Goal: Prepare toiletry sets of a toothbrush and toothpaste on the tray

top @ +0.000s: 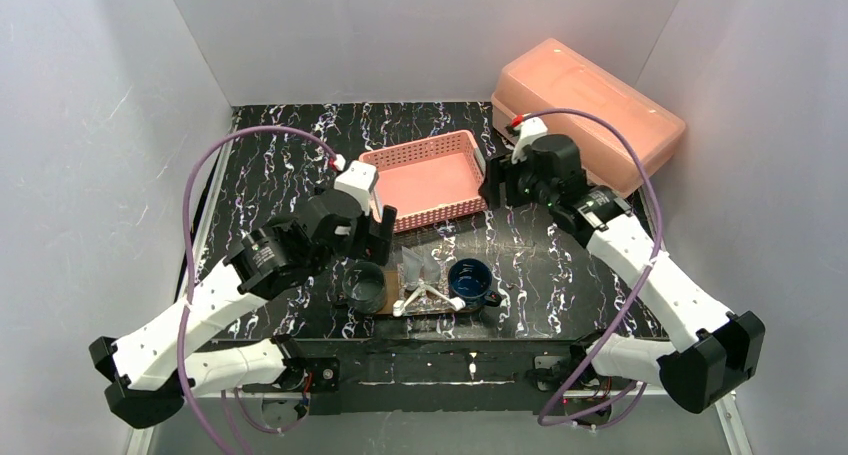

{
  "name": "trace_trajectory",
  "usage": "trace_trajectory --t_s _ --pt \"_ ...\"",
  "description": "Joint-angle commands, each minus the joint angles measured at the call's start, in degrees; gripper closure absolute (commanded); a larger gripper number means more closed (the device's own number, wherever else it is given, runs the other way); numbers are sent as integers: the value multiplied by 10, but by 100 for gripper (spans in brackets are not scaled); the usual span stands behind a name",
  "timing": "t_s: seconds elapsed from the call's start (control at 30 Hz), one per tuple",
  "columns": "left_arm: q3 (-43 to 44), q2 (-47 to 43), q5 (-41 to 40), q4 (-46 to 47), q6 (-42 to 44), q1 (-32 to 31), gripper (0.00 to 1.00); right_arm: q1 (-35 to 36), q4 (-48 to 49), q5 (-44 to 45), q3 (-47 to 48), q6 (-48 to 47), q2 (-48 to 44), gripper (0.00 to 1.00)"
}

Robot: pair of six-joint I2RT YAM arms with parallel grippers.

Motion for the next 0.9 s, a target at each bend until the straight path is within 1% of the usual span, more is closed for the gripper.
trace_trajectory --t_s 0.0,0.17,0.27,0.4,0.53,0.6,0.73,0.87 --pt "17 -16 21 -19 24 67 5 -71 48 -51 -3 36 -22 19" --pt "2 -35 54 -18 33 154 5 -135 75 -55 -48 66 -59 17" --pt "-14 -51 74 -16 34 207 4 -142 78 -32 -68 69 -86 17" --pt "-42 -73 77 -9 34 251 4 -142 88 14 -98 64 -144 14" --pt "-72 -101 78 8 35 266 4 -142 88 26 -111 55 -190 7" --pt "-95 -121 81 27 35 266 4 -142 88 24 -119 57 -211 2" --pt "-120 -159 78 43 37 266 4 -142 89 13 -131 58 -234 2" --pt "-127 -177 82 34 40 266 2 -142 79 -2 -127 69 -234 2"
